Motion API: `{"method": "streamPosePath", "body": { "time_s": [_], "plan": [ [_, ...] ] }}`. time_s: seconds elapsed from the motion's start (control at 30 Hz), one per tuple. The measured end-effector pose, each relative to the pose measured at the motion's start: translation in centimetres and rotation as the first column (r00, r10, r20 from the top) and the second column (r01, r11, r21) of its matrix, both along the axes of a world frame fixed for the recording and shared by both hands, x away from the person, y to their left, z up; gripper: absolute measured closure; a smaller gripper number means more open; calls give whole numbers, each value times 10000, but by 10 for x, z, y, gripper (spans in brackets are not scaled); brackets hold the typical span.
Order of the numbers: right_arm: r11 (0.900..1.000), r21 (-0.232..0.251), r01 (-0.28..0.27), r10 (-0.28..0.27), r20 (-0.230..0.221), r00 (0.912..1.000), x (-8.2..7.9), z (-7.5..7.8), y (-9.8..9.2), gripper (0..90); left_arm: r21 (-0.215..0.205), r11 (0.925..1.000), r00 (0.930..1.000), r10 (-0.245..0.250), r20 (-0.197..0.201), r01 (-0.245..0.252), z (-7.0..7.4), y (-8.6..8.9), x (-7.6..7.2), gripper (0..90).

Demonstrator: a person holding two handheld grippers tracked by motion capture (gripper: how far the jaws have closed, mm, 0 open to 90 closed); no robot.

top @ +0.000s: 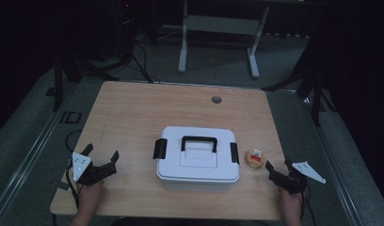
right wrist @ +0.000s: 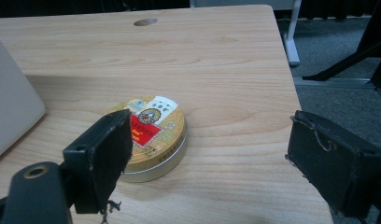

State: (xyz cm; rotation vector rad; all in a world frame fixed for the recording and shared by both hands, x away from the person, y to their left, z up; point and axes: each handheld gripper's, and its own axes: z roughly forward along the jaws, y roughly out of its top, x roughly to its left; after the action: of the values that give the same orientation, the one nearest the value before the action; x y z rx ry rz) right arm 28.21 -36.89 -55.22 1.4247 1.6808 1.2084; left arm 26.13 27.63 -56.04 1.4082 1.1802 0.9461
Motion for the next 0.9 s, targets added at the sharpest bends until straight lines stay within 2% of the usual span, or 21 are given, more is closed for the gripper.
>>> {"method": "streamPosePath", "body": {
  "time_s": [0.03, 0.1, 0.13, 0.17, 0.23, 0.3, 0.33, 0.37, 0.43, 0.5, 0.57, 0.6, 0.63, 0.67, 0.73, 0.77, 0.8, 0.83, 0.87, 0.9],
  "plan": [
    [10000, 3, 0, 0, -2, 10000, 0, 0, 0, 137, 205, 9993, 9996, 299, 4, -299, 1, -2, 0, 0],
    [10000, -2, -2, 2, -1, 10000, 0, 0, 0, 137, 209, 9996, 9998, -168, -56, 169, 2, -3, -1, 0],
    [10000, 0, 1, -1, -4, 10000, 0, 0, 0, 137, 497, 9988, 9999, 23, -141, -16, 2, -4, -2, 0],
    [10000, 3, 5, -5, -7, 10000, 0, 0, 0, 137, 670, 9978, 9998, 2, -217, 13, 3, -5, -3, 0],
    [10000, 10, 14, -14, -10, 10000, 0, 0, 0, 137, 797, 9964, 9989, -255, -399, 286, 3, -5, -3, 0],
    [10000, 12, 23, -23, -15, 10000, 0, 0, 0, 137, 575, 9965, 9956, -558, -756, 602, 5, -3, -2, 0],
    [10000, 12, 23, -23, -12, 10000, 0, 0, 0, 137, 489, 9973, 9940, -506, -968, 555, 6, -2, -1, 0],
    [10000, 7, 29, -29, -13, 10000, 0, 0, 0, 137, 177, 9974, 9911, -668, -1154, 693, 7, 2, -1, 0],
    [10000, -10, 36, -36, -25, 10000, 0, 0, 0, 137, -12, 9980, 9877, -628, -1433, 633, 8, 5, 0, 0],
    [10000, -29, 40, -40, -26, 10000, 0, 0, 0, 137, 12, 9988, 9865, -483, -1562, 491, 8, 8, 0, 0],
    [10000, -29, 37, -37, -26, 10000, 0, 0, 0, 137, -110, 9983, 9850, -590, -1619, 580, 8, 10, 0, 0],
    [10000, -10, 44, -44, -30, 10000, 0, 0, 0, 137, -146, 9986, 9823, -523, -1800, 505, 9, 10, 0, 0],
    [10000, -12, 43, -44, -26, 10000, 0, 0, 0, 137, -129, 9973, 9772, -740, -1990, 729, 10, 11, 1, 0],
    [10000, -16, 46, -46, -25, 10000, 0, 0, 0, 137, 61, 9973, 9762, -703, -2053, 731, 11, 10, 1, 0],
    [10000, -26, 48, -48, -28, 10000, 0, 0, 0, 137, 165, 9937, 9645, -1034, -2430, 1108, 14, 10, 4, 0],
    [10000, -22, 50, -50, -33, 10000, 0, 0, 0, 137, 165, 9937, 9645, -1034, -2430, 1108, 14, 10, 4, 0],
    [10000, -18, 51, -51, -27, 10000, 0, 0, 0, 137, 225, 9878, 9495, -1416, -2798, 1539, 17, 10, 7, 0],
    [10000, -27, 52, -52, -28, 10000, 0, 0, 0, 137, 351, 9862, 9430, -1439, -3002, 1616, 17, 10, 8, 0],
    [10000, -30, 54, -55, -33, 10000, 0, 0, 0, 137, 168, 9798, 9248, -1823, -3339, 1992, 18, 11, 11, 0],
    [10000, -37, 58, -59, -34, 10000, 0, 0, 0, 137, 147, 9760, 9094, -1970, -3663, 2173, 19, 13, 13, 0]
  ]
}}
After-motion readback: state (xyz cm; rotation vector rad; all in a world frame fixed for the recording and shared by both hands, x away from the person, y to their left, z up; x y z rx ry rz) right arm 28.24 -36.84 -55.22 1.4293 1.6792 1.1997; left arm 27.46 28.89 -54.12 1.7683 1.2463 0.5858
